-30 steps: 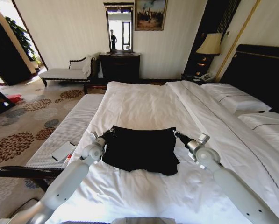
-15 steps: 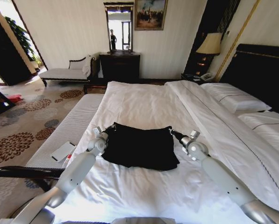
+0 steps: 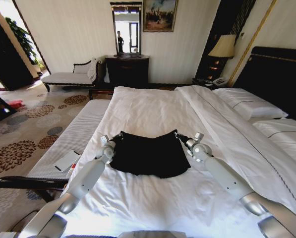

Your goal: Fold the clothes on the bed.

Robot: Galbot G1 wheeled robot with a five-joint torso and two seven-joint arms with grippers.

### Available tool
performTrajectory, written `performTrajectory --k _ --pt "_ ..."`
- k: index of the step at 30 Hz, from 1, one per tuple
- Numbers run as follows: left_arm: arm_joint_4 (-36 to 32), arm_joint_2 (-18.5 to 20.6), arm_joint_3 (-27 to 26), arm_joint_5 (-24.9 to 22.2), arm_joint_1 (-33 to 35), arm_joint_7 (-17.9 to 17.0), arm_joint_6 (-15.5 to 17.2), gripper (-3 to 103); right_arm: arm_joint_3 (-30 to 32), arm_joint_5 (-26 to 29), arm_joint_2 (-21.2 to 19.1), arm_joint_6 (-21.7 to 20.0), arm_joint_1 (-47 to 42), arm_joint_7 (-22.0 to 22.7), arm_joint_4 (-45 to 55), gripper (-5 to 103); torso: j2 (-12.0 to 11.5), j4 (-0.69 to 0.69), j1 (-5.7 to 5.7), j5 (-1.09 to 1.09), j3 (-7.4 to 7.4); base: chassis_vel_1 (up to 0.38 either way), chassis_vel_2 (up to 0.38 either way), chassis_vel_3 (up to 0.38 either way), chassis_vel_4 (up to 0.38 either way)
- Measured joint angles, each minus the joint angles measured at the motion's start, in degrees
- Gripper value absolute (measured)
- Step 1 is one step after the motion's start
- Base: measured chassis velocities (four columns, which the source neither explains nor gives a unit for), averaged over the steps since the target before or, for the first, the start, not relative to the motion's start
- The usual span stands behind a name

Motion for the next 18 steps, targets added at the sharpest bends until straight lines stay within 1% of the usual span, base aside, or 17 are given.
performTrajectory --k 4,11,18 --pt "0.8 0.0 -0.6 -0.6 -1.1 0.0 -0.2 1 1.0 0.0 0.0 0.3 -0.4 -0.4 -0.5 1 0.0 0.00 0.00 0.00 0.00 0.000 0.000 0.000 0.000" --pt "0.1 0.4 0.1 -0.6 -1.2 0.3 -0.3 1 1.5 -0.5 -0.1 0.7 -1.2 -0.8 -0.1 1 0.0 0.01 0.00 0.01 -0.01 0.000 0.000 0.000 0.000" --pt "-1.8 0.7 0.3 0.6 0.2 0.3 -1.2 1 2.3 -2.0 0.0 2.7 -2.6 -2.0 0.8 1 0.0 0.01 0.00 0.00 -0.01 0.000 0.000 0.000 0.000"
